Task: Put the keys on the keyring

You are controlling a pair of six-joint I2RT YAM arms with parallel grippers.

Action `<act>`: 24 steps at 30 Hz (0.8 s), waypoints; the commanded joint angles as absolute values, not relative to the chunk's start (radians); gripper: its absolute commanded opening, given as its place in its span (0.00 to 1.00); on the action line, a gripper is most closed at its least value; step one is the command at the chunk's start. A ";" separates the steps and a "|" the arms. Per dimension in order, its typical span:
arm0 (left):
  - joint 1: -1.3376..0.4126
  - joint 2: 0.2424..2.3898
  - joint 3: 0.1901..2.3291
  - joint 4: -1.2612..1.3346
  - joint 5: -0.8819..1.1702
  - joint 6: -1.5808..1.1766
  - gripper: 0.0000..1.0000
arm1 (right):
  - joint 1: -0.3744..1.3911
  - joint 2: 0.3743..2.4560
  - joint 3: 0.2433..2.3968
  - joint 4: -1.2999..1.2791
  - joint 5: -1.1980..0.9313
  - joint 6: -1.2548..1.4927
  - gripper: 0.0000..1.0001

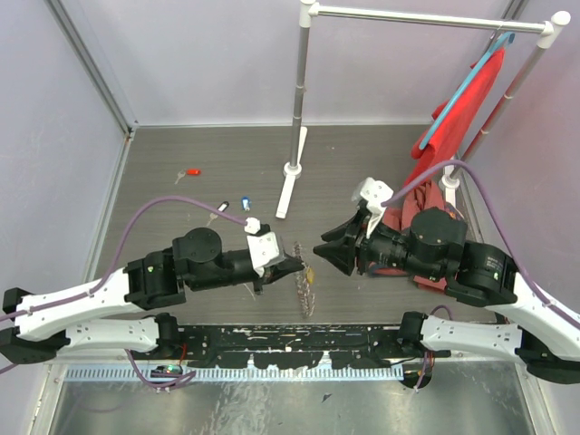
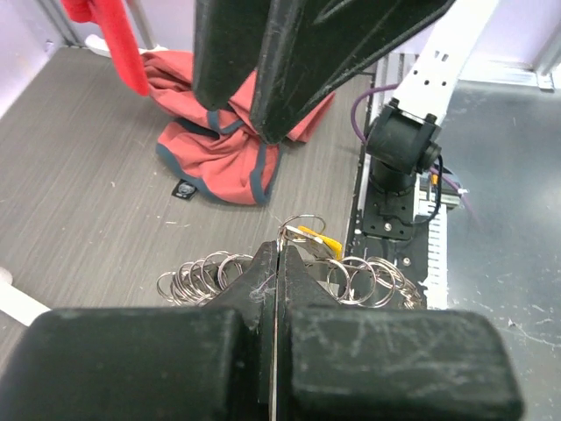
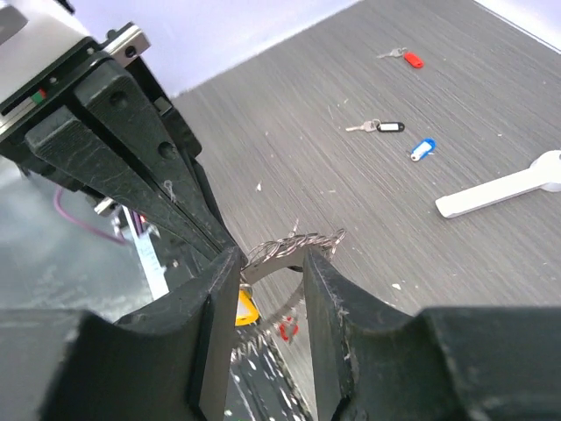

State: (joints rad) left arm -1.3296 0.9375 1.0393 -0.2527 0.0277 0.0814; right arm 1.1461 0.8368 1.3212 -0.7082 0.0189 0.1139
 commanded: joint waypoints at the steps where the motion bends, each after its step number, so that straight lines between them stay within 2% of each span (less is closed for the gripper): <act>1: -1.332 0.886 1.035 -0.160 -0.056 0.063 0.00 | 1.147 0.779 1.225 -0.450 0.116 0.326 0.41; 8: -1.332 0.862 1.052 -0.223 -0.144 0.066 0.00 | 1.147 0.801 1.193 -0.418 0.109 0.449 0.42; 16: -1.332 0.862 1.066 -0.258 -0.189 0.067 0.00 | 1.148 0.886 1.251 -0.460 0.035 0.433 0.50; 24: -1.331 0.863 1.067 -0.261 -0.193 0.072 0.00 | 1.147 0.909 1.269 -0.513 0.065 0.431 0.46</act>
